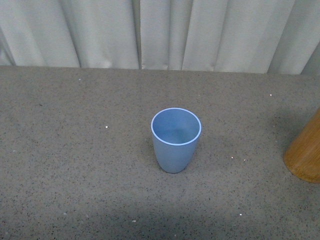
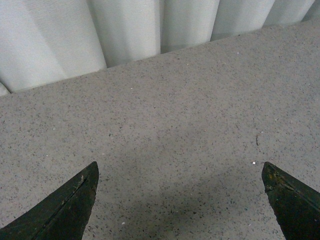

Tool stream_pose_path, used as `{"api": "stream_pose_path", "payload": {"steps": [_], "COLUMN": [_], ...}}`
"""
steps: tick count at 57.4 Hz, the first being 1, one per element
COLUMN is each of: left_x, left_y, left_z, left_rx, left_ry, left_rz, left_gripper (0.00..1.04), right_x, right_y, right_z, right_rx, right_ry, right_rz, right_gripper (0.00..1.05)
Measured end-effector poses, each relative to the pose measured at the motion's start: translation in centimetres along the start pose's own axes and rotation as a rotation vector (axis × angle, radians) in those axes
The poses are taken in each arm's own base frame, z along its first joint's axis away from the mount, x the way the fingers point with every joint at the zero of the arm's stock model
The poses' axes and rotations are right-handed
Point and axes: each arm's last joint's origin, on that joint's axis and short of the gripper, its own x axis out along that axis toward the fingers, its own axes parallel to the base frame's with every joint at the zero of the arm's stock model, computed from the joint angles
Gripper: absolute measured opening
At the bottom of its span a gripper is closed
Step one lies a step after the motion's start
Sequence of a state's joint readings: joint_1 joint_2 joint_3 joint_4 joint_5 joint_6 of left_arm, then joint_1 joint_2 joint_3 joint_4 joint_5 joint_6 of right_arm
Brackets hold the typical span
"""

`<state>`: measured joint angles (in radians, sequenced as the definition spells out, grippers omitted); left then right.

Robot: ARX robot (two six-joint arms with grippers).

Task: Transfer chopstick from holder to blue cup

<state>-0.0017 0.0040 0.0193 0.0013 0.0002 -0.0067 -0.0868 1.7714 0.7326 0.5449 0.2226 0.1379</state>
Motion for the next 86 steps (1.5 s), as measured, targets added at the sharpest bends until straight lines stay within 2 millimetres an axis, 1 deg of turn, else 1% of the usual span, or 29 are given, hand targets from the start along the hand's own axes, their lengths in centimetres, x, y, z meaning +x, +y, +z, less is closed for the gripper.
{"api": "stream_pose_path", "payload": {"steps": [3, 6, 8, 13, 15, 18, 20, 24, 31, 35, 38, 48, 62, 68, 72, 77, 84, 86], "left_x": [0.0, 0.0, 0.0, 0.0, 0.0, 0.0, 0.0, 0.0, 0.0, 0.0, 0.0, 0.0, 0.0, 0.0, 0.0, 0.0, 0.0, 0.0], "left_y": [0.0, 0.0, 0.0, 0.0, 0.0, 0.0, 0.0, 0.0, 0.0, 0.0, 0.0, 0.0, 0.0, 0.0, 0.0, 0.0, 0.0, 0.0], "left_z": [0.0, 0.0, 0.0, 0.0, 0.0, 0.0, 0.0, 0.0, 0.0, 0.0, 0.0, 0.0, 0.0, 0.0, 0.0, 0.0, 0.0, 0.0], "left_rx": [0.0, 0.0, 0.0, 0.0, 0.0, 0.0, 0.0, 0.0, 0.0, 0.0, 0.0, 0.0, 0.0, 0.0, 0.0, 0.0, 0.0, 0.0], "left_ry": [0.0, 0.0, 0.0, 0.0, 0.0, 0.0, 0.0, 0.0, 0.0, 0.0, 0.0, 0.0, 0.0, 0.0, 0.0, 0.0, 0.0, 0.0], "left_rz": [0.0, 0.0, 0.0, 0.0, 0.0, 0.0, 0.0, 0.0, 0.0, 0.0, 0.0, 0.0, 0.0, 0.0, 0.0, 0.0, 0.0, 0.0], "left_gripper": [0.98, 0.98, 0.98, 0.98, 0.98, 0.98, 0.98, 0.98, 0.98, 0.98, 0.98, 0.98, 0.98, 0.98, 0.98, 0.98, 0.98, 0.98], "right_x": [0.1, 0.3, 0.3, 0.6, 0.6, 0.7, 0.7, 0.7, 0.6, 0.6, 0.5, 0.3, -0.7, -1.4, -2.1, -2.8, -4.1, -4.8], "right_y": [0.2, 0.4, 0.5, 0.7, 0.7, 0.8, 0.8, 0.9, 0.8, 0.8, 0.8, 0.6, 0.5, 0.7, 0.8, 0.8, 0.9, 1.0], "right_z": [0.0, -0.2, -0.3, -0.7, -0.7, -0.8, -0.9, -0.9, -1.1, -1.2, -1.2, -0.9, 0.7, 1.9, 3.1, 4.0, 5.4, 6.0], "right_rx": [-0.002, -0.007, -0.008, -0.012, -0.013, -0.012, -0.012, -0.008, 0.007, 0.017, 0.03, 0.056, 0.114, 0.143, 0.172, 0.189, 0.203, 0.208], "right_ry": [-0.002, -0.006, -0.005, 0.002, 0.003, 0.001, 0.0, -0.003, -0.006, -0.007, -0.008, -0.013, -0.07, -0.108, -0.143, -0.176, -0.228, -0.259], "right_rz": [-0.006, -0.015, -0.017, -0.02, -0.019, -0.016, -0.014, -0.013, -0.002, 0.01, 0.019, 0.022, 0.049, 0.077, 0.099, 0.112, 0.142, 0.155], "right_gripper": [0.94, 0.86, 0.82, 0.68, 0.65, 0.56, 0.52, 0.41, 0.17, 0.06, 0.0, 0.01, 0.01, 0.01, 0.01, 0.01, 0.01, 0.01]}}
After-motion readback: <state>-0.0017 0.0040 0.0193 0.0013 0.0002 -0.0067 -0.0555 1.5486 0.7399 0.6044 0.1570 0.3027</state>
